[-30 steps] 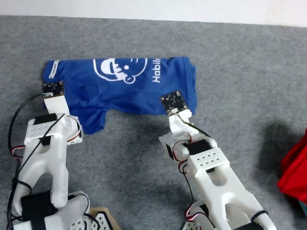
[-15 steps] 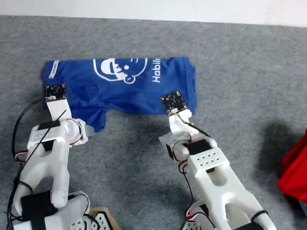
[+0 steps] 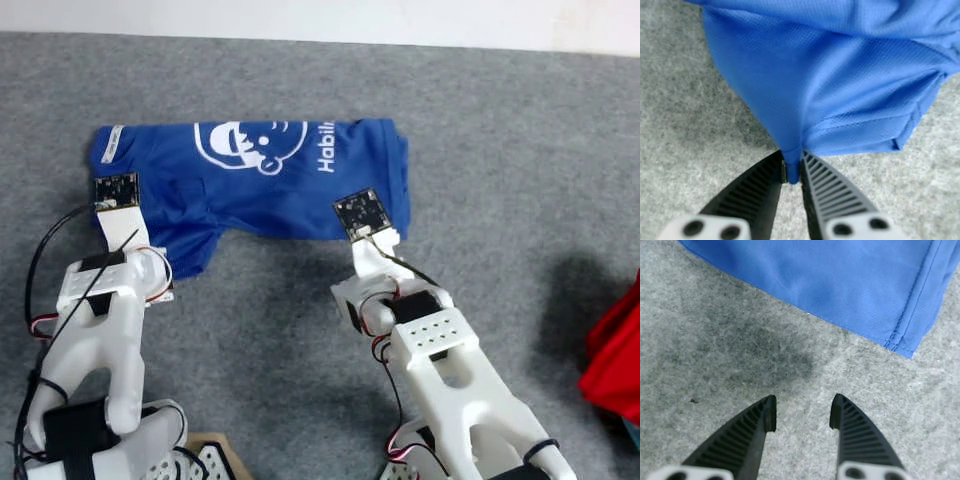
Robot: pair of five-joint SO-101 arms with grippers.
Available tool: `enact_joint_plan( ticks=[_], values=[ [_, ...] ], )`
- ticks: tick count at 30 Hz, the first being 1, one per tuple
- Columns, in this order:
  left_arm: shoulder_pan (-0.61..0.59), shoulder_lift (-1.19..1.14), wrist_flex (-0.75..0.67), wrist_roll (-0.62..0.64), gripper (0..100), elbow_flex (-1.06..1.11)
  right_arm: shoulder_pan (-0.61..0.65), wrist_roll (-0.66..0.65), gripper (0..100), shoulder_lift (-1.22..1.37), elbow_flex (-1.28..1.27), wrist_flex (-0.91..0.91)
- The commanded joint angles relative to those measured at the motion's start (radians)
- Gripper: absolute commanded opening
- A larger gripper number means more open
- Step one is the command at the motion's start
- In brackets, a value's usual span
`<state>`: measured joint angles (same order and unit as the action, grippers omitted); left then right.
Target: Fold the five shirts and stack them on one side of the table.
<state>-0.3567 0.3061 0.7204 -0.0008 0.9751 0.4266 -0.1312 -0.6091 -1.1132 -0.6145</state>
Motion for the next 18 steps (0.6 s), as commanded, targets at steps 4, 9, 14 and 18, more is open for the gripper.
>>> enact_joint_plan(
  ticks=[4, 9, 14, 18],
  values=[
    [0.015, 0.038, -0.046, -0.006, 1, -0.002, 0.01, 0.005, 18.1, -0.001, 0.039, 0.018],
    [0.015, 0.039, -0.028, -0.006, 1, -0.065, 0.01, 0.005, 18.1, -0.001, 0.039, 0.018],
    [0.015, 0.03, 0.176, -0.006, 1, -0.285, 0.01, 0.005, 18.1, -0.001, 0.039, 0.018],
    [0.015, -0.005, 0.212, 0.008, 1, -0.45, 0.01, 0.005, 18.1, -0.001, 0.039, 0.018]
  ],
)
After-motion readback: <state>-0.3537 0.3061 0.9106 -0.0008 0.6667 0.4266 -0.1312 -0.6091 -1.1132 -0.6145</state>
